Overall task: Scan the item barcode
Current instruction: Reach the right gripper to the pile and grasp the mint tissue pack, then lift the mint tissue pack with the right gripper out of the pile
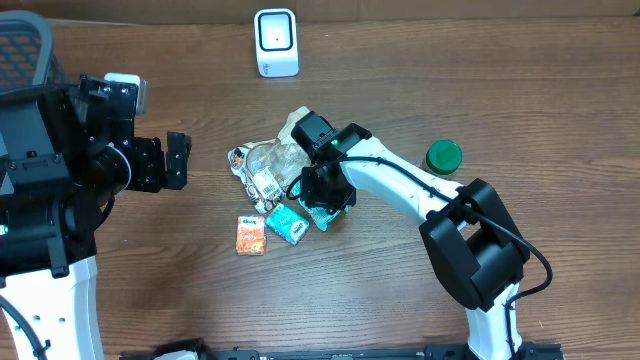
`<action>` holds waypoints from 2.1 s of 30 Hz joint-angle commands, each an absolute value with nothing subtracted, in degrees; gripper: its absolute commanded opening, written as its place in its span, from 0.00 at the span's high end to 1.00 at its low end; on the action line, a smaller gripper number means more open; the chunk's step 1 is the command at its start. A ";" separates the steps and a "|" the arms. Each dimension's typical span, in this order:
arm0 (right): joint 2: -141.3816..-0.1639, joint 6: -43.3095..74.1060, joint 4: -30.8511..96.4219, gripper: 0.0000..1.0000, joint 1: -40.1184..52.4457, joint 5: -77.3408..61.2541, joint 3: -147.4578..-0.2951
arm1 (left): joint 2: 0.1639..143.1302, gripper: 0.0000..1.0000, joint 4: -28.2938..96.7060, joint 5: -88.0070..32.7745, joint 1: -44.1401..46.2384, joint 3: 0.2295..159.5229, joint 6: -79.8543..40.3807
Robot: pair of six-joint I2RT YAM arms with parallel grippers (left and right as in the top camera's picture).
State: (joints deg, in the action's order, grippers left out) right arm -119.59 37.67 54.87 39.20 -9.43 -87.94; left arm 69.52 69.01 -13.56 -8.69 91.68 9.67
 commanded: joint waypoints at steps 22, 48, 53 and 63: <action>-118.72 18.46 69.04 0.60 28.36 -10.59 -101.62 | 69.73 0.00 68.84 -14.46 -8.99 92.84 11.18; -118.74 29.50 57.21 0.65 24.25 -12.60 -84.29 | 69.73 0.01 68.82 -14.44 -8.99 92.84 11.18; -118.74 14.33 53.15 0.66 24.25 -14.63 -85.49 | 69.73 0.00 68.84 -14.44 -8.97 92.84 11.18; -118.72 9.28 54.70 0.54 22.61 -19.97 -87.74 | 69.73 0.00 68.82 -14.44 -8.99 92.84 11.18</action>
